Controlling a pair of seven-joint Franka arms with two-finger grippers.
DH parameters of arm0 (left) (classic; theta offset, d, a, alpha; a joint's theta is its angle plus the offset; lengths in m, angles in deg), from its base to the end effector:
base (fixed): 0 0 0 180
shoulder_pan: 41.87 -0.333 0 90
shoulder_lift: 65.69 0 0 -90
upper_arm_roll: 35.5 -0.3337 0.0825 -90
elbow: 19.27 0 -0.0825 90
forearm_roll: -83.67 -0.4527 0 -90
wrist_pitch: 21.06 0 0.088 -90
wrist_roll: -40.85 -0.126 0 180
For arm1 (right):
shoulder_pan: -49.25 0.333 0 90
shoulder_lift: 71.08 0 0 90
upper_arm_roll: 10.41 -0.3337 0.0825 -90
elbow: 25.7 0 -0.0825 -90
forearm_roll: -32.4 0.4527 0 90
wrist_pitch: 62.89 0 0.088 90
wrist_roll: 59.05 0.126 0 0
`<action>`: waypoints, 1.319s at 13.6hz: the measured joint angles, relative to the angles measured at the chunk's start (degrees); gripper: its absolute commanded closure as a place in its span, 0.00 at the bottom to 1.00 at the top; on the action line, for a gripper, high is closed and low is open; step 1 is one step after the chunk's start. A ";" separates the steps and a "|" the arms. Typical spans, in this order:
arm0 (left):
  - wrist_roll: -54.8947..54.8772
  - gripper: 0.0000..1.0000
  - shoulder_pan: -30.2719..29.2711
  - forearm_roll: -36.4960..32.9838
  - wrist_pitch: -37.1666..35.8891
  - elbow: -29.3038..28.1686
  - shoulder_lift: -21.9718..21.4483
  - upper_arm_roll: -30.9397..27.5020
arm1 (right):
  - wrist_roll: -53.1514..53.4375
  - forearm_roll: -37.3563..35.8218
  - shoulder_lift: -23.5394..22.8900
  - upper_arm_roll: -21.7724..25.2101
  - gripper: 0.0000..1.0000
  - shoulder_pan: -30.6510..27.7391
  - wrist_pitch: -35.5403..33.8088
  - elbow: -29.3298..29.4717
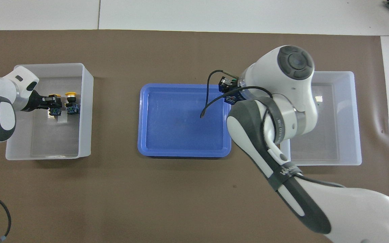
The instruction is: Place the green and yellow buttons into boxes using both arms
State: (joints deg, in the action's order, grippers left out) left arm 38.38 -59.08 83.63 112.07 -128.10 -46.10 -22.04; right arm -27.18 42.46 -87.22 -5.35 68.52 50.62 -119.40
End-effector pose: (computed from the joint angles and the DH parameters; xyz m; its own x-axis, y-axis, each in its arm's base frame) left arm 0.6921 0.0512 0.2909 0.9947 0.0419 0.0938 0.0350 -0.9967 0.0735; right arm 0.6952 0.1957 0.4360 0.9331 -0.3589 -0.0222 -0.3580 -0.9214 -0.1512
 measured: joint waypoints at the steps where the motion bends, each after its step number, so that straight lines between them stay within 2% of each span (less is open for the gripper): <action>1: -0.14 0.22 1.12 -0.85 -2.80 2.09 0.02 0.03 | -4.55 -0.60 1.49 0.02 1.00 -2.25 -2.02 -0.44; 3: -0.15 0.23 4.31 -3.86 -12.37 9.17 0.27 0.05 | -15.56 -1.01 4.02 0.06 1.00 -7.09 -3.47 -3.29; 5: 0.60 0.23 8.11 -4.87 -22.72 16.53 0.49 0.03 | -26.18 -1.08 6.37 0.11 1.00 -12.82 -3.17 -8.72; 8: 3.14 0.22 11.89 -5.28 -33.95 23.33 0.57 -0.01 | -36.92 -1.08 9.58 0.13 1.00 -18.92 1.91 -18.52; 11: 3.39 0.22 13.04 -5.31 -43.77 28.54 0.55 0.03 | -38.25 -1.08 11.55 -0.23 1.00 -19.36 10.69 -28.09; 15: 3.62 0.22 16.17 -5.31 -52.67 36.30 0.50 0.05 | -35.99 -1.05 11.06 -0.82 0.99 -18.53 17.00 -33.37; 16: 4.51 0.22 17.40 -5.31 -53.36 36.90 0.50 0.05 | -34.26 -1.05 10.72 -0.82 0.86 -18.10 17.72 -33.66; 17: 5.98 0.22 18.85 -5.31 -53.90 37.18 0.51 0.06 | -32.75 -1.05 10.25 -0.84 0.66 -17.58 18.67 -33.81; 18: 7.43 0.21 20.27 -5.31 -54.32 37.32 0.51 0.10 | -31.70 -1.05 9.63 -0.86 0.25 -17.13 19.74 -33.91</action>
State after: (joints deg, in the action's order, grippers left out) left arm 45.81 -38.82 78.32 57.76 -90.79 -45.60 -21.94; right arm -58.88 41.41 -77.59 -6.21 51.40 70.36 -153.31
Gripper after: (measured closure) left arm 0.220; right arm 0.577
